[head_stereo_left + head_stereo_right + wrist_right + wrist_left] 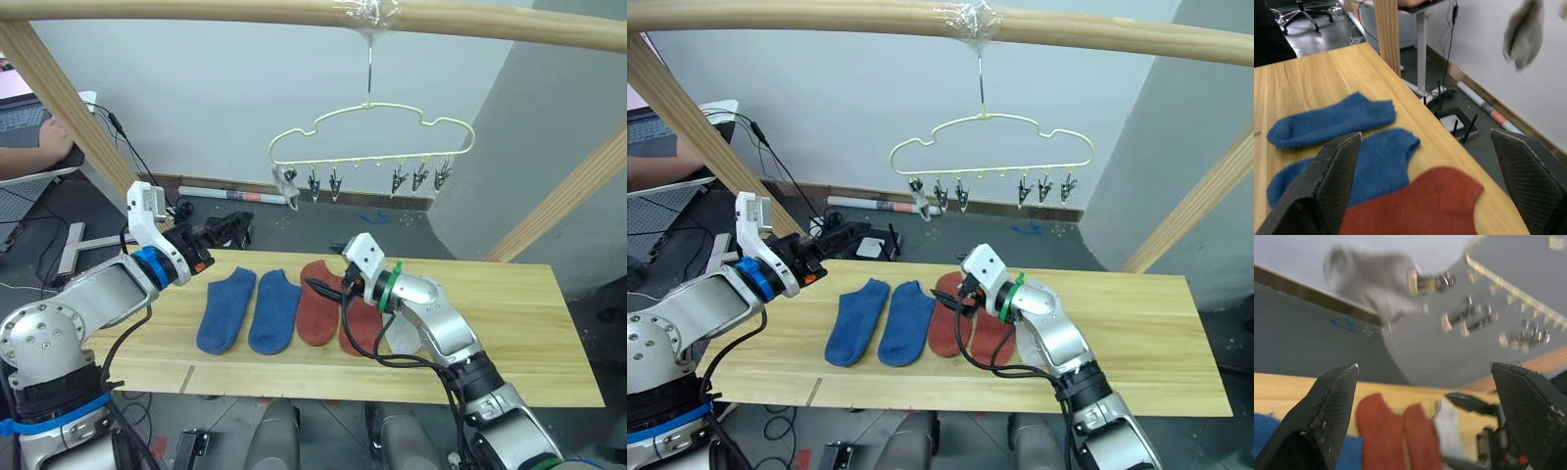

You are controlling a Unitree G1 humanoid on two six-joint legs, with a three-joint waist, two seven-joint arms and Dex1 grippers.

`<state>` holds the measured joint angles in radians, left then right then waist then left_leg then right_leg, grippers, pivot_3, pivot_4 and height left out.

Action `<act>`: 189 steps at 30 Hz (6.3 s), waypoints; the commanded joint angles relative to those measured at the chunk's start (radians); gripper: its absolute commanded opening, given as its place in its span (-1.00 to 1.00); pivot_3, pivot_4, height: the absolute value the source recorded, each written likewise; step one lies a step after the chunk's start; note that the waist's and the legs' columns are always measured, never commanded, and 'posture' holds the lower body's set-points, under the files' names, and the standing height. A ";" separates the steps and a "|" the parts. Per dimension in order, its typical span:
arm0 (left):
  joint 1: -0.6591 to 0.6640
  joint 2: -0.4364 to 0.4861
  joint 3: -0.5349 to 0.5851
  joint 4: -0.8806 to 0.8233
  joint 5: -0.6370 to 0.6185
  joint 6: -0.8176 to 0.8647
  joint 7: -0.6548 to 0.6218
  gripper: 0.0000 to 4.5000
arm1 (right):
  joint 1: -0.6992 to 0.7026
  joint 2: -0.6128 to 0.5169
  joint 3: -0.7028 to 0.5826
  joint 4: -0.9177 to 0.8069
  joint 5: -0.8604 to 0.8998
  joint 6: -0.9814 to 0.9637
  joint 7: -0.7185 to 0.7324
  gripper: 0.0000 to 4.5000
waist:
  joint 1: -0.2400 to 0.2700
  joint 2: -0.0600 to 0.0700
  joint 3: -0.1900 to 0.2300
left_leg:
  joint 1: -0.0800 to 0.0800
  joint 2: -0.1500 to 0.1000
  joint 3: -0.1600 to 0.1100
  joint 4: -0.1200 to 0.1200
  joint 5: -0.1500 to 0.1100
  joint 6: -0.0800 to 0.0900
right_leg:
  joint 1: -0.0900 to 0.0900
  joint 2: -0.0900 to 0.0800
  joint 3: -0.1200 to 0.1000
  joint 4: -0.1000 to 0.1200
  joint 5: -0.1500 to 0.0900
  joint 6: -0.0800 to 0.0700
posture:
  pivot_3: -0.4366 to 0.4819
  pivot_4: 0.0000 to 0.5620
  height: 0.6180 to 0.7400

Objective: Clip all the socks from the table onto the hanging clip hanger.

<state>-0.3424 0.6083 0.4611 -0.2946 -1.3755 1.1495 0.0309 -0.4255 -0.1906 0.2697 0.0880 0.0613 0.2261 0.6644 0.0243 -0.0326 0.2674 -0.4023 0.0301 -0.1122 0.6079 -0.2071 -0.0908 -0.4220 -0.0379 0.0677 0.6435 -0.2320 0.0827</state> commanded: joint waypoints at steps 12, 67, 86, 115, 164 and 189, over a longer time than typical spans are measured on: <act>0.043 -0.125 -0.455 -0.164 0.707 -0.527 -0.251 0.36 | 0.070 -0.206 -0.237 -0.400 0.244 0.283 0.036 1.00 | -0.003 0.000 0.000 | -0.001 0.000 0.003 0.000 0.000 0.000 | -0.001 0.000 0.002 -0.001 -0.001 -0.001 | 0.10 -0.19 1.00; -0.169 -0.515 -0.473 0.440 1.313 -1.112 -0.135 0.11 | 0.008 -0.248 -0.257 -0.522 0.334 0.339 -0.037 1.00 | -0.058 0.000 0.000 | -0.001 0.000 0.002 0.002 0.000 0.001 | 0.000 0.000 0.002 0.000 0.004 0.007 | -0.10 -0.18 1.00; -0.285 -0.530 -0.439 0.559 1.322 -1.166 -0.121 0.11 | -0.020 -0.246 -0.248 -0.494 0.319 0.325 -0.036 1.00 | -0.057 0.000 0.000 | -0.001 0.000 0.002 0.002 0.000 0.001 | 0.000 0.000 0.002 0.000 0.004 0.007 | -0.07 -0.19 1.00; -0.296 -0.528 -0.444 0.549 1.333 -1.196 -0.140 -0.90 | -0.020 -0.245 -0.236 -0.483 0.309 0.322 -0.041 1.00 | -0.057 0.000 0.000 | -0.001 0.000 0.002 0.002 0.000 0.001 | 0.000 0.000 0.002 0.000 0.004 0.007 | -0.04 -0.16 1.00; -0.218 -0.396 -0.351 0.216 1.019 -0.565 -0.339 -0.90 | 0.162 -0.141 -0.227 0.024 0.148 0.191 -0.022 -1.00 | -0.056 0.000 -0.009 | 0.002 0.000 0.002 0.002 0.001 0.001 | 0.002 0.001 0.002 0.002 0.004 0.007 | 0.11 -0.32 1.00; -0.392 -0.441 0.001 0.321 0.452 -0.015 -0.152 -0.90 | -0.135 -0.208 0.189 -0.068 -0.339 -0.341 -0.023 -1.00 | -0.065 0.000 -0.009 | 0.002 0.000 0.002 0.004 0.001 0.000 | 0.002 0.001 0.002 0.002 0.008 0.004 | 0.01 -0.24 1.00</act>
<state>-0.7239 0.1559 0.4734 0.0355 -0.9045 1.1202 -0.1209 -0.5394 -0.4091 0.4575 0.0295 -0.2614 -0.0754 0.6607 -0.0405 -0.0323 0.2583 -0.4002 0.0298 -0.1104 0.6114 -0.2054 -0.0915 -0.4201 -0.0373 0.0698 0.6456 -0.2243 0.0873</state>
